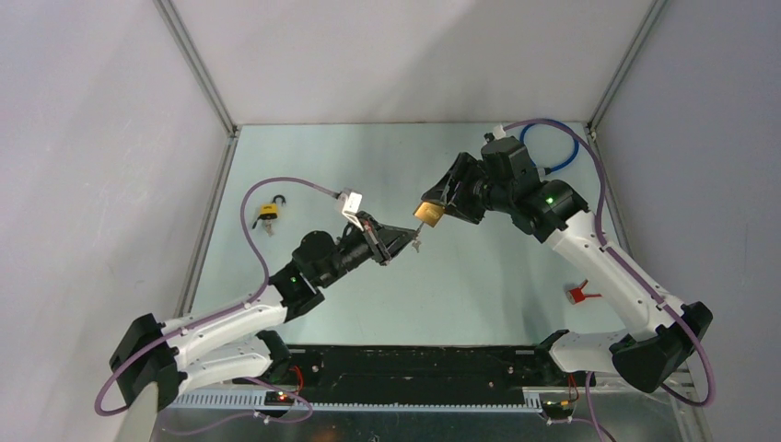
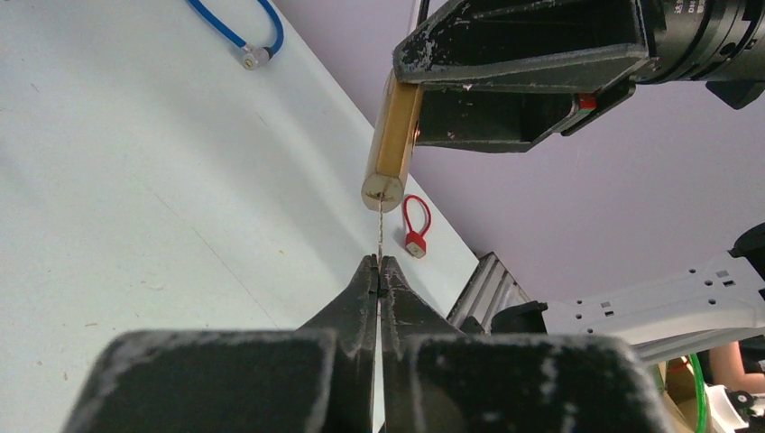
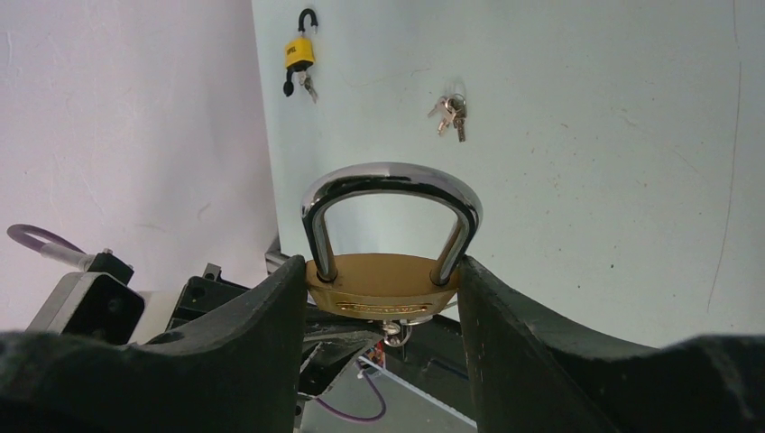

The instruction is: Unlock with the key

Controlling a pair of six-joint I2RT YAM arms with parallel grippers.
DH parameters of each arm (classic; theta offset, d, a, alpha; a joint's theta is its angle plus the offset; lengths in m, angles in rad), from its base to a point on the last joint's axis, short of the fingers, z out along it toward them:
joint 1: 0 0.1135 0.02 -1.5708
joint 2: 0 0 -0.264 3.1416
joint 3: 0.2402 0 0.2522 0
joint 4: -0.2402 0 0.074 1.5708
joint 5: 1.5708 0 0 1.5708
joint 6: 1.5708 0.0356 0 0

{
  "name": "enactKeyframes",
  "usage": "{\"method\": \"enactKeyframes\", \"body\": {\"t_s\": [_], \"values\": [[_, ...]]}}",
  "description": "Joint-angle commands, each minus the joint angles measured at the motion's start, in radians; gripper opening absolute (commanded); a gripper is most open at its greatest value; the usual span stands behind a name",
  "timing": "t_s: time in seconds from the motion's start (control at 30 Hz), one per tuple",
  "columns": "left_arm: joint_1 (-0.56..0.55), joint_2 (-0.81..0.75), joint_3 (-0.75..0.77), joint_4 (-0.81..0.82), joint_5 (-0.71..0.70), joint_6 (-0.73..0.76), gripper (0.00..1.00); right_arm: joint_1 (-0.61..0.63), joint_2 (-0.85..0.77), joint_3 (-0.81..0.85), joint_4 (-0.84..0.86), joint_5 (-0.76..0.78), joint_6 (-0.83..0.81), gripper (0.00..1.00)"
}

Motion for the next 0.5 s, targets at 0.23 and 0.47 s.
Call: {"method": "enactKeyframes", "body": {"t_s": [0.23,0.47], "values": [[-0.003,0.000,0.057,-0.004,-0.031,0.011,0.00,0.016,-0.008,0.071,0.067,-0.023,-0.003,0.00],[-0.003,-0.011,0.070,-0.011,-0.070,0.019,0.00,0.039,-0.002,0.071,0.072,-0.021,-0.008,0.00]]}}
